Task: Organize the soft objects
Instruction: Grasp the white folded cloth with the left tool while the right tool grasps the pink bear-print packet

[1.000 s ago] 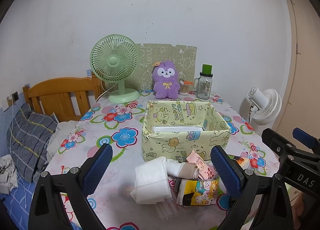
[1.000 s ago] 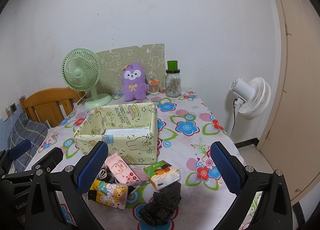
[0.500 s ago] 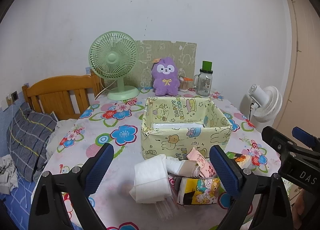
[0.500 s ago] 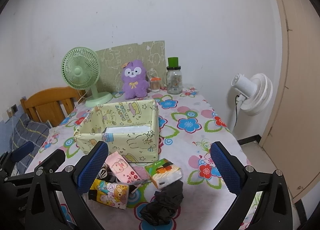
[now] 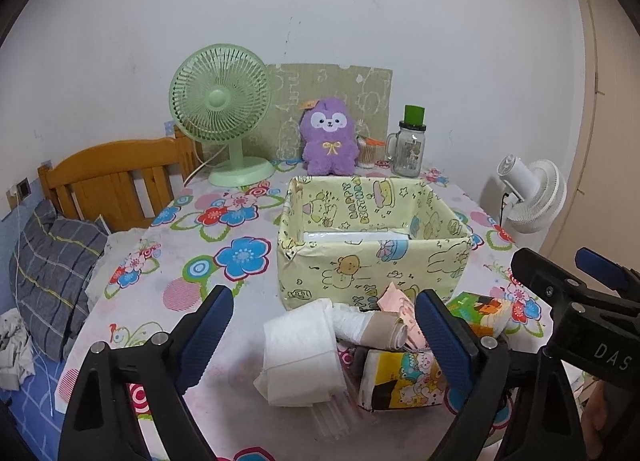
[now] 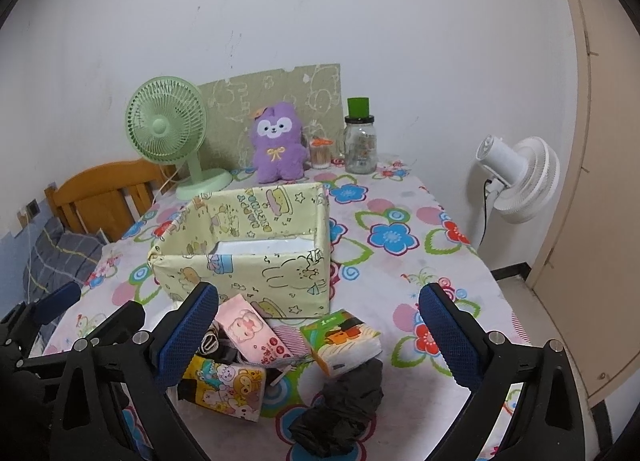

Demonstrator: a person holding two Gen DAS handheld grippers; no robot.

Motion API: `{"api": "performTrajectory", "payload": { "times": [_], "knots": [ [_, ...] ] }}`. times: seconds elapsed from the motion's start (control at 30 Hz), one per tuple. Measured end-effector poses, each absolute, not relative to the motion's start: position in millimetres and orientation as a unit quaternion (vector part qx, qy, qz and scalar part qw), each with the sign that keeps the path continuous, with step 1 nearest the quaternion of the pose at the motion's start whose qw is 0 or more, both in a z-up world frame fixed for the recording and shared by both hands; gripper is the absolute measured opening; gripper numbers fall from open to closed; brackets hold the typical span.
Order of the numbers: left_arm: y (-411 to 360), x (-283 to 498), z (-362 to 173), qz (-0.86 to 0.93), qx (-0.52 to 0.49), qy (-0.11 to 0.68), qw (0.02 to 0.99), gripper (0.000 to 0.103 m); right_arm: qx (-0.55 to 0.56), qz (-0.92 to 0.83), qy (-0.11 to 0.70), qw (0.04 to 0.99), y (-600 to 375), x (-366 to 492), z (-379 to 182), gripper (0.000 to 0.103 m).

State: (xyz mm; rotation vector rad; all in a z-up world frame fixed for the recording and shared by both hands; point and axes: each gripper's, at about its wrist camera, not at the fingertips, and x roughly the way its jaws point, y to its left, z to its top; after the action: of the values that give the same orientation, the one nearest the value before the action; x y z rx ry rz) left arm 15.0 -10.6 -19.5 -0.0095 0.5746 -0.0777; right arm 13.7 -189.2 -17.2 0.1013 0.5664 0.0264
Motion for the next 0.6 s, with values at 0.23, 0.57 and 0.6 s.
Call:
{"api": "performTrajectory", "payload": {
  "times": [0.23,0.57,0.6],
  "knots": [
    [-8,29,-32,-0.044,-0.008,0.306,0.951,0.087,0.044,0.023,0.303,0.952,-179,29,-29,0.097],
    [-1,49,-53,-0.042,-0.012,0.341,0.939,0.082,0.035,0.036,0.334,0.941,-165,52,-46,0.094],
    [-1,50,-54,-0.042,-0.012,0.344,0.938,0.082,0.034,0.037,0.336,0.941,-164,54,-48,0.093]
  ]
}}
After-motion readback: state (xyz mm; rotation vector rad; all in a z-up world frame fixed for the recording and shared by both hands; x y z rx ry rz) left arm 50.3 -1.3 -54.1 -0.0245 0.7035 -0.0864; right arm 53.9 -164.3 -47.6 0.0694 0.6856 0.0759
